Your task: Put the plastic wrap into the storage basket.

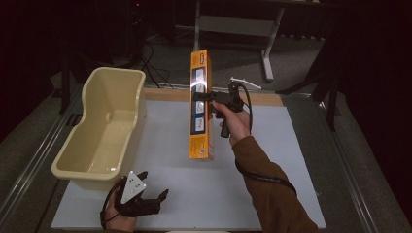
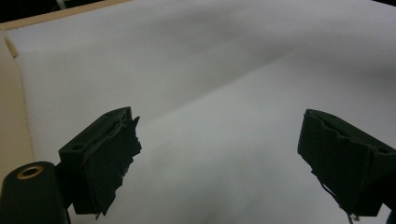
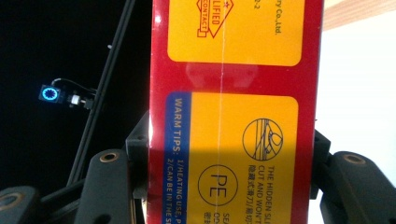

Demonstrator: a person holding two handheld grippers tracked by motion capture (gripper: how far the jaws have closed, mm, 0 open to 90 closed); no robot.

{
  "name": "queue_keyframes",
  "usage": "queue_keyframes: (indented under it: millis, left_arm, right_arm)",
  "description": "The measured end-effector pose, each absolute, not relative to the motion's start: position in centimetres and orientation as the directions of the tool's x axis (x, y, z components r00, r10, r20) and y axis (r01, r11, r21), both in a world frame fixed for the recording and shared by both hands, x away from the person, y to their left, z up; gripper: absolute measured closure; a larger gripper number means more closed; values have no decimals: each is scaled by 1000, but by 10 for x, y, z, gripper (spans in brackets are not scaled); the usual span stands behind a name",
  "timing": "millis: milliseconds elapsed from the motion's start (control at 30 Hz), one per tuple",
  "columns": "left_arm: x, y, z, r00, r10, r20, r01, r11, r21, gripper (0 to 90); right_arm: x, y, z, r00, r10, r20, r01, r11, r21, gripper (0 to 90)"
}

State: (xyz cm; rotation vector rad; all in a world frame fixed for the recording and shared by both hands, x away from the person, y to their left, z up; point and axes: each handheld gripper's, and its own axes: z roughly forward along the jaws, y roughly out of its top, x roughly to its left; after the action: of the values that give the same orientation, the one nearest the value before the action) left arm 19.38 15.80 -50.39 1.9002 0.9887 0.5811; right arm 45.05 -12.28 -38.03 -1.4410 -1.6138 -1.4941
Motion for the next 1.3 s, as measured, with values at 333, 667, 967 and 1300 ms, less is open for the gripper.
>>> queue_keyframes:
  millis: [333,667,967,1300]
  left_arm:
    - [193,158,-504,571,821,3,401,-283,871,115]
    - [193,159,-503,567,823,0,399,-274,875,115]
    - [193,158,-503,569,822,-4,397,-270,877,115]
    - [191,160,-503,569,822,-16,393,-255,883,115]
  right_arm:
    - [448,-102,-365,-333,320,887,901,-168,399,408]
    - [448,-81,-357,-340,320,884,899,-164,405,408]
    - [444,-60,-347,-350,299,888,892,-182,413,408]
    - [441,-39,-344,-353,300,886,890,-185,417,407]
